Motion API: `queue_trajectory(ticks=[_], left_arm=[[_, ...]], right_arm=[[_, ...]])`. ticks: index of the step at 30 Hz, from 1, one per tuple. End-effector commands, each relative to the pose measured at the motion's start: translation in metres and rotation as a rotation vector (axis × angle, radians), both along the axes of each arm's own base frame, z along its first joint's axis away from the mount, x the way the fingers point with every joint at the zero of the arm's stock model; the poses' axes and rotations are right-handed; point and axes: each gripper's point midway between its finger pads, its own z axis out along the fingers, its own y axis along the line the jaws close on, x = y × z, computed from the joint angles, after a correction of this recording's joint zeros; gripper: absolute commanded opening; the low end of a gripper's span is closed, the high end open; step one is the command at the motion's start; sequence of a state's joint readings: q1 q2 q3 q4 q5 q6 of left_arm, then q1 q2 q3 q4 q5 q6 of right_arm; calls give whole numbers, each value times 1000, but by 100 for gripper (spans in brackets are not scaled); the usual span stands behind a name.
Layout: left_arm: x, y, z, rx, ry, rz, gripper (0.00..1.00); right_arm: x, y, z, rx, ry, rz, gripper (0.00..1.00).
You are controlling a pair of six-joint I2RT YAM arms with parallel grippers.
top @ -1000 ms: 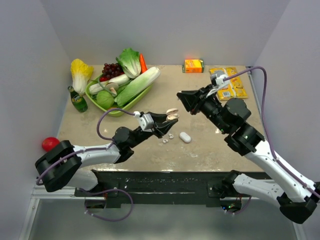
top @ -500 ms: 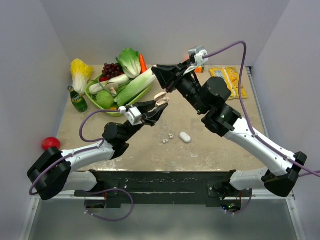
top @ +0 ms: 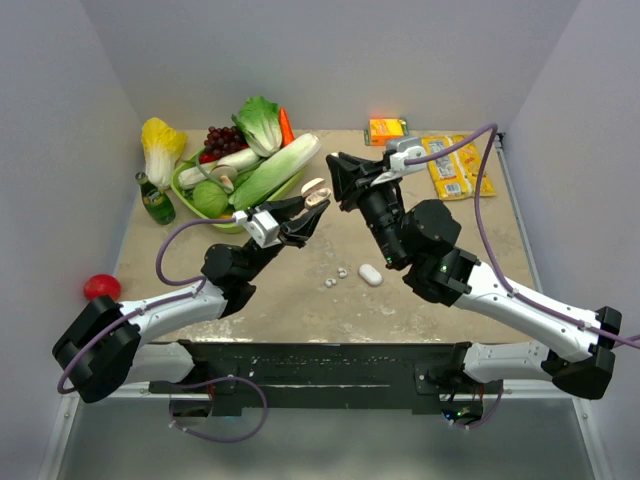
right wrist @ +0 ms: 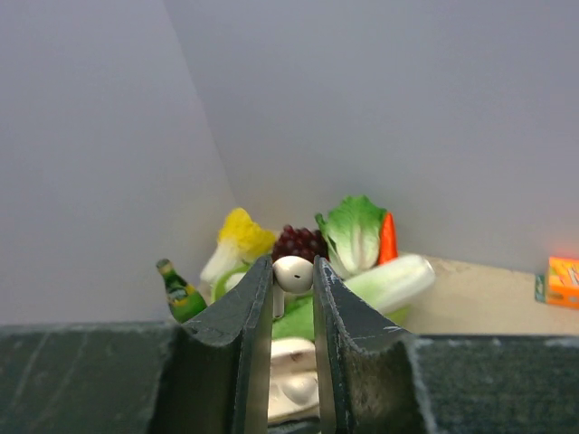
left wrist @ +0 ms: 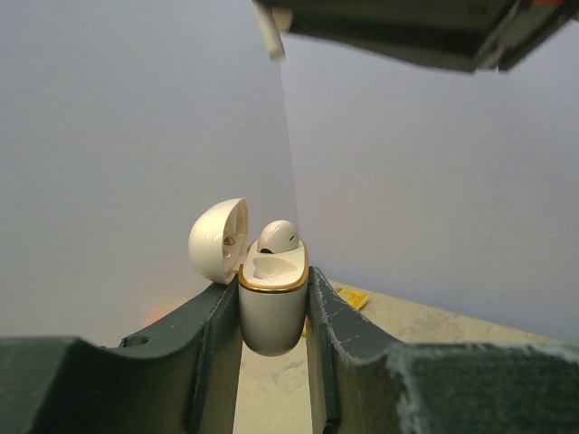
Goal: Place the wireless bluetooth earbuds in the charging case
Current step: Place the earbud in the charging case.
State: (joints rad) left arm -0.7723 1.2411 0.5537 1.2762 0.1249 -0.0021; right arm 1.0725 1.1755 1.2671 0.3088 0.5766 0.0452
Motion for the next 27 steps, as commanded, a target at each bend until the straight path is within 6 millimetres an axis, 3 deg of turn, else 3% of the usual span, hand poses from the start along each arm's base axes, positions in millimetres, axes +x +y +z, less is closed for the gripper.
queue_trajectory(ticks=[1, 10, 27], left_arm=[[-74, 78, 119, -434, -469, 36, 0], [-68, 72, 109, -409, -451, 37, 0], [-61, 71, 110, -452, -395, 10, 0]], right_arm=[[-1, -15, -21, 51, 48, -104, 0], [-14, -3, -26, 101, 73, -42, 0], [-7, 16, -63, 28, 126, -43, 0]])
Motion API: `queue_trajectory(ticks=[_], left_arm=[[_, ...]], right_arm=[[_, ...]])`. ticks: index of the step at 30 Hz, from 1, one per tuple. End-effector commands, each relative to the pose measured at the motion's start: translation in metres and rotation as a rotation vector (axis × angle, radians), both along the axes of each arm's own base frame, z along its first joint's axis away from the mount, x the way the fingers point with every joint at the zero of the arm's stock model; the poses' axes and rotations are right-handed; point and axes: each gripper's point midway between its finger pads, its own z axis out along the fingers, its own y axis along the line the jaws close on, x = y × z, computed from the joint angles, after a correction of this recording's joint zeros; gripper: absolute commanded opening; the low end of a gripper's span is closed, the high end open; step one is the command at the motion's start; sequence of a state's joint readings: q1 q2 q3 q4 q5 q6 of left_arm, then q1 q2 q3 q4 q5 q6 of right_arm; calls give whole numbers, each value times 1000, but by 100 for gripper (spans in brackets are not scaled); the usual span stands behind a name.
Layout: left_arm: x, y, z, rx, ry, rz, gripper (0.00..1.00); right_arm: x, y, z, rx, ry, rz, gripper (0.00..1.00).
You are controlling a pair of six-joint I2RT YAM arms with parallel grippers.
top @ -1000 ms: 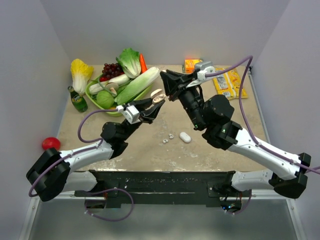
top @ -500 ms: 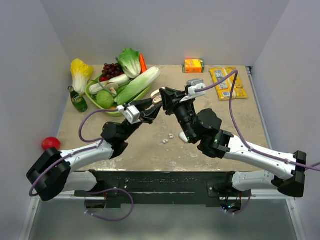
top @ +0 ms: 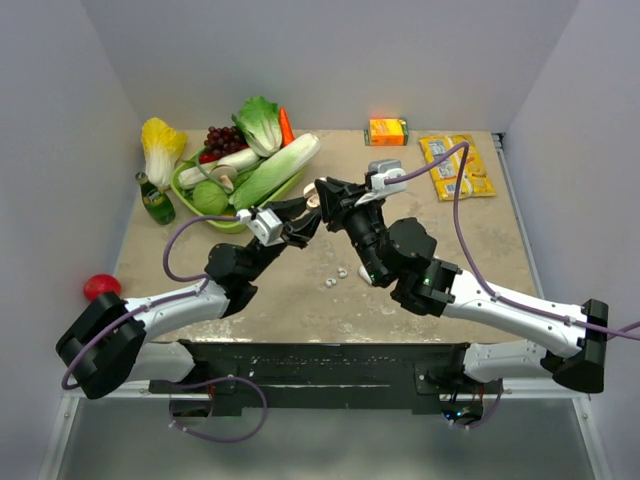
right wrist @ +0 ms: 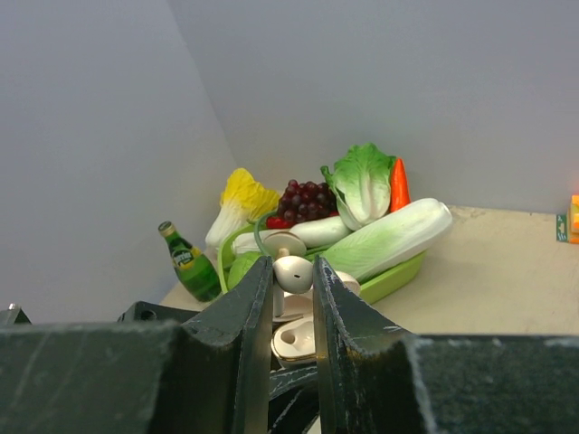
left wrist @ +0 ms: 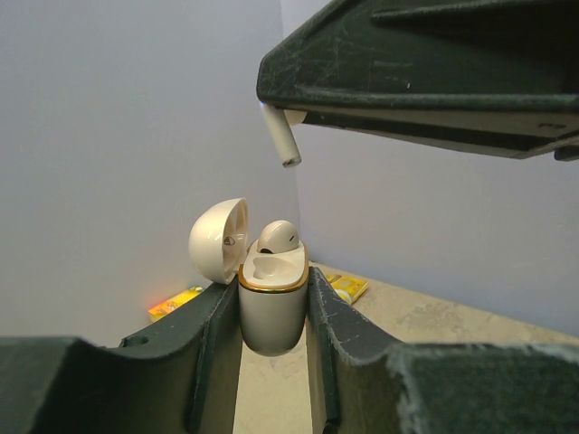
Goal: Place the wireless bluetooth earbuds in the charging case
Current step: Place the earbud in the charging case.
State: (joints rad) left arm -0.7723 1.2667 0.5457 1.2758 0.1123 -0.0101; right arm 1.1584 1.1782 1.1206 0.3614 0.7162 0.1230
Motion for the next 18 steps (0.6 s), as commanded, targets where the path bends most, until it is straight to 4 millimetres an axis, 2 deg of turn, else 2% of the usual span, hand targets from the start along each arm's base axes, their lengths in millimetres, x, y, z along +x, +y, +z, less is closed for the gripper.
queue_trajectory(ticks=[1, 18], left_arm=[[-66, 76, 124, -478, -421, 14, 0], [-56, 69, 117, -484, -290, -41, 0]], right_arm=[[3, 0, -4, 24, 12, -21, 0], [8, 6, -15, 14, 19, -38, 0]])
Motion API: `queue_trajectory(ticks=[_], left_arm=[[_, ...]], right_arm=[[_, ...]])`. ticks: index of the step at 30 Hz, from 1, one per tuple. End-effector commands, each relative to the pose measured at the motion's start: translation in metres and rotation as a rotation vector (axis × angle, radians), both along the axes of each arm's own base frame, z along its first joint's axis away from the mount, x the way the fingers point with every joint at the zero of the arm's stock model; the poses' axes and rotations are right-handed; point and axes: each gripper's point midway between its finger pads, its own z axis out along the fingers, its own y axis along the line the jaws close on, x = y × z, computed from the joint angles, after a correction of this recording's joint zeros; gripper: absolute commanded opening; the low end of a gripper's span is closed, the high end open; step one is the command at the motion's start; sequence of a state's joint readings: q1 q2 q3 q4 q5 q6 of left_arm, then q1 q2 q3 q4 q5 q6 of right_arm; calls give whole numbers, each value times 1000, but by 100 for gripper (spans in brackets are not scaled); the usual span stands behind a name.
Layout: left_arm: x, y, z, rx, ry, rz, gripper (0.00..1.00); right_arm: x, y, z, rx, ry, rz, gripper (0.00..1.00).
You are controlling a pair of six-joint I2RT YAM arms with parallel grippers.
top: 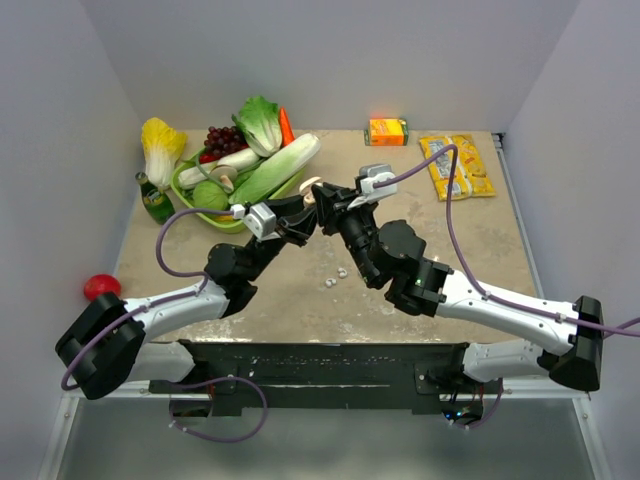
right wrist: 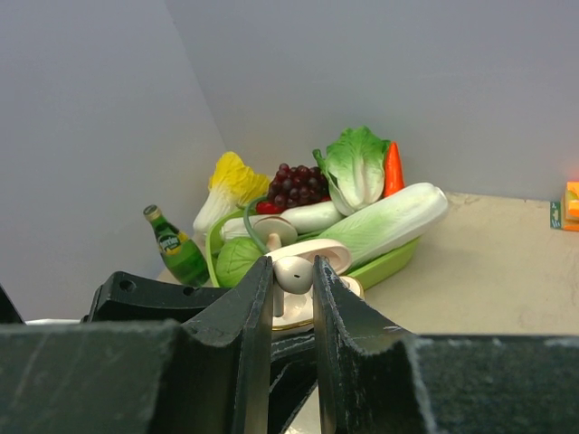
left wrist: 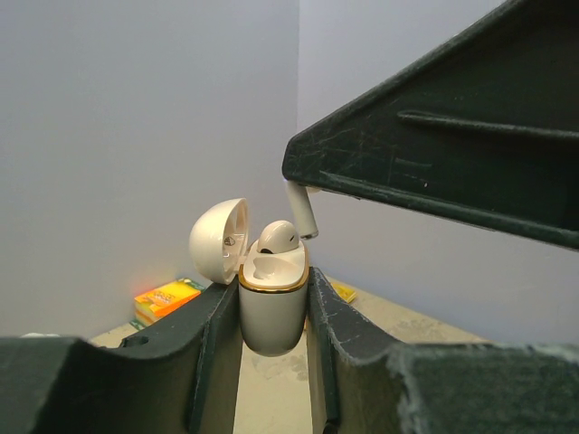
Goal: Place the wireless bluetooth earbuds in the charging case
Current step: Place the earbud in the charging case.
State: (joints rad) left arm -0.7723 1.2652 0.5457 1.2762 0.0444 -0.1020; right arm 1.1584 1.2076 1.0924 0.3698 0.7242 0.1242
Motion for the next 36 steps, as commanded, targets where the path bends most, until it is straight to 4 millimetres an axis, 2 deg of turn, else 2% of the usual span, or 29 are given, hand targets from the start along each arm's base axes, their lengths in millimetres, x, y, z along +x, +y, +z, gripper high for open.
queue_trajectory(ticks=[1, 9, 16, 29, 36], left_arm=[[-63, 62, 115, -407, -374, -24, 0], [-62, 55, 114, -393, -348, -58, 0], [-61, 57, 114, -399, -345, -48, 0], [-61, 61, 117, -409, -361, -33, 0], [-60, 61, 116, -406, -362, -25, 0]], right_arm=[[5, 1, 5, 51, -2, -32, 0], [7, 10, -3, 46, 9, -23, 0], [8, 10, -3, 44, 6, -26, 0], [0, 20, -16, -52, 19, 53, 0], [-2, 17, -16, -58, 22, 59, 17]])
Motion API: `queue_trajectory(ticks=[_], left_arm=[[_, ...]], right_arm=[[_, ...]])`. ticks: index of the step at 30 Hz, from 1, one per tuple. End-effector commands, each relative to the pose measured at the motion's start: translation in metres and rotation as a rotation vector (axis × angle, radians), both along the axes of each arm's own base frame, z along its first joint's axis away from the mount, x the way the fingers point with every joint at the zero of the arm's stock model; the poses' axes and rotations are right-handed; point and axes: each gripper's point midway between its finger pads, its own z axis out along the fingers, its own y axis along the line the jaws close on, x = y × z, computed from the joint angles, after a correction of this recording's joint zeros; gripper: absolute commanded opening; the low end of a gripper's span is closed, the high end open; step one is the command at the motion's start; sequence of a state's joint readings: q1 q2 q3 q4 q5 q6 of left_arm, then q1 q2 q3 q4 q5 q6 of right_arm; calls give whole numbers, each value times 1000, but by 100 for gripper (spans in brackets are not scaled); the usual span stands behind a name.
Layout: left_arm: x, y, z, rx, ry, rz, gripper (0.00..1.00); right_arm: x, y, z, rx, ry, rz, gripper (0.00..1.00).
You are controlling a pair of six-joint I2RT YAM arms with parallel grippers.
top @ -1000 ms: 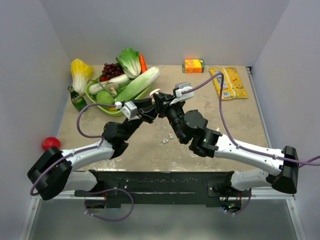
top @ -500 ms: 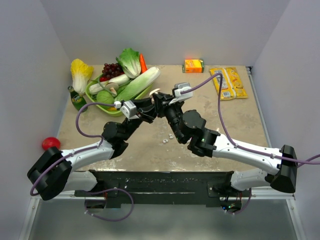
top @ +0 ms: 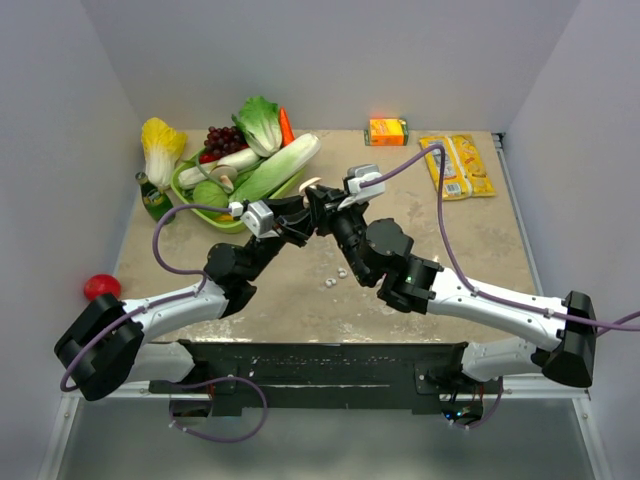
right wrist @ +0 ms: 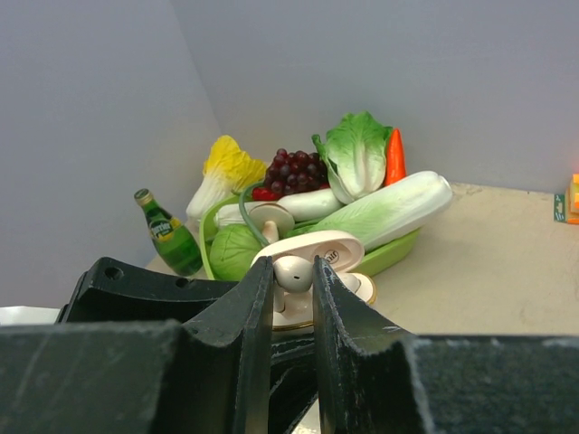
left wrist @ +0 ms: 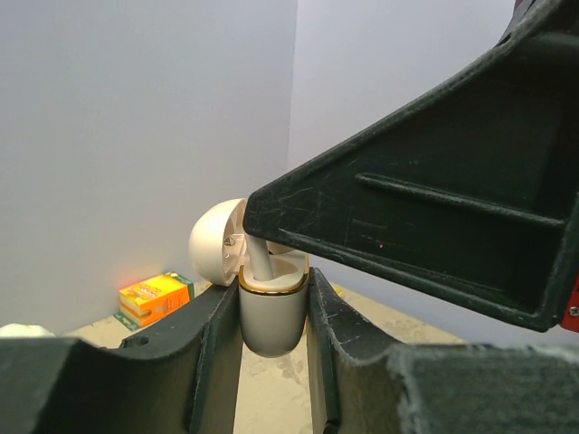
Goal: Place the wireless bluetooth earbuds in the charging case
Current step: Place the earbud in the charging case.
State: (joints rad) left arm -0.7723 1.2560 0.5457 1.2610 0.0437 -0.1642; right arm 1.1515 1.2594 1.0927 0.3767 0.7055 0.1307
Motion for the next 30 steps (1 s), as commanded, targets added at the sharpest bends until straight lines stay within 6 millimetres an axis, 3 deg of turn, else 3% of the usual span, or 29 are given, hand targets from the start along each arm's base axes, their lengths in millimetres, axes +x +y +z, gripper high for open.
queue_trajectory(ticks=[1, 12, 20, 25, 30], left_arm=[[-58, 62, 115, -379, -398, 22, 0], [-56, 61, 114, -382, -398, 28, 0], [-55, 60, 113, -380, -395, 24, 0], [-54, 59, 110, -374, -391, 27, 0], [-53, 60, 106, -370, -382, 30, 0]], right_arm=[[-9, 3, 2, -17, 6, 47, 20], [-11, -1, 5, -10, 3, 48, 26], [-10, 0, 8, -9, 7, 46, 41], [-7, -7, 28, 16, -6, 10, 47], [-12, -27, 67, 93, -38, 3, 51]])
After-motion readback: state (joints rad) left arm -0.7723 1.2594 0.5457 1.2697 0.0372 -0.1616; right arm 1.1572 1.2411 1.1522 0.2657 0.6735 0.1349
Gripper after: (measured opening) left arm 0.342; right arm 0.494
